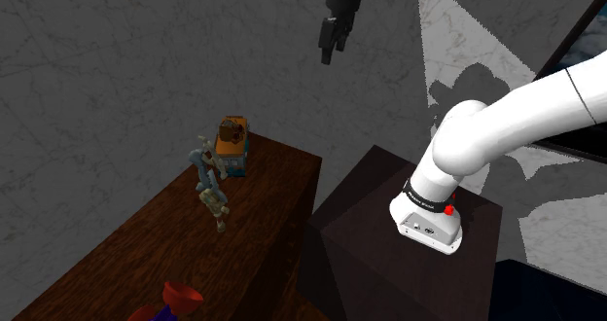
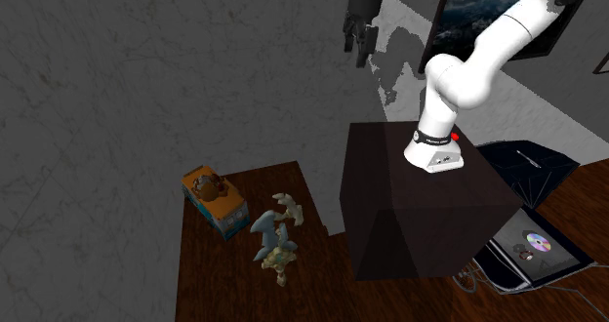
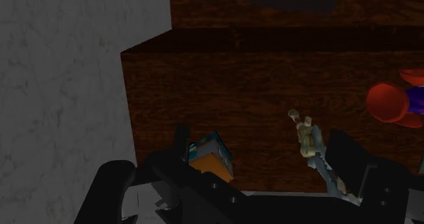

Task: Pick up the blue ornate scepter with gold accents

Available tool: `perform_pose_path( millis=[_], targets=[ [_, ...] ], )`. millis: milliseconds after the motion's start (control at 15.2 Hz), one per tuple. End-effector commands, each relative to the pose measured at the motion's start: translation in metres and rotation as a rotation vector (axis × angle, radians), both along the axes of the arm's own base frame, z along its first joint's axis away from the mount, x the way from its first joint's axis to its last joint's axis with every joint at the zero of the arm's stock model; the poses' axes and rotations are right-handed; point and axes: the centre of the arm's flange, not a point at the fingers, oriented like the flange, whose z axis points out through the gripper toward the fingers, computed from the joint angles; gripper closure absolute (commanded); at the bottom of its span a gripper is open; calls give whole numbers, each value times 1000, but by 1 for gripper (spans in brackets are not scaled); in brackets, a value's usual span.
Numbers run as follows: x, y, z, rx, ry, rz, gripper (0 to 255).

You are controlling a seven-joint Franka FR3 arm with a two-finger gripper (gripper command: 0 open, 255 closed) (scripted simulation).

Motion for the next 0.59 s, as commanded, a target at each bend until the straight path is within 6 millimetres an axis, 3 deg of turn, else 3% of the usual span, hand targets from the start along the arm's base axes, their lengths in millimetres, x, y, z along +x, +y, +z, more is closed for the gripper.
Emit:
perform_pose_path(
  millis=[0,528],
  targets=[
    [15,18,-13,3,2,4,0],
    [74,89,-64,13,12,22,0]
  ],
)
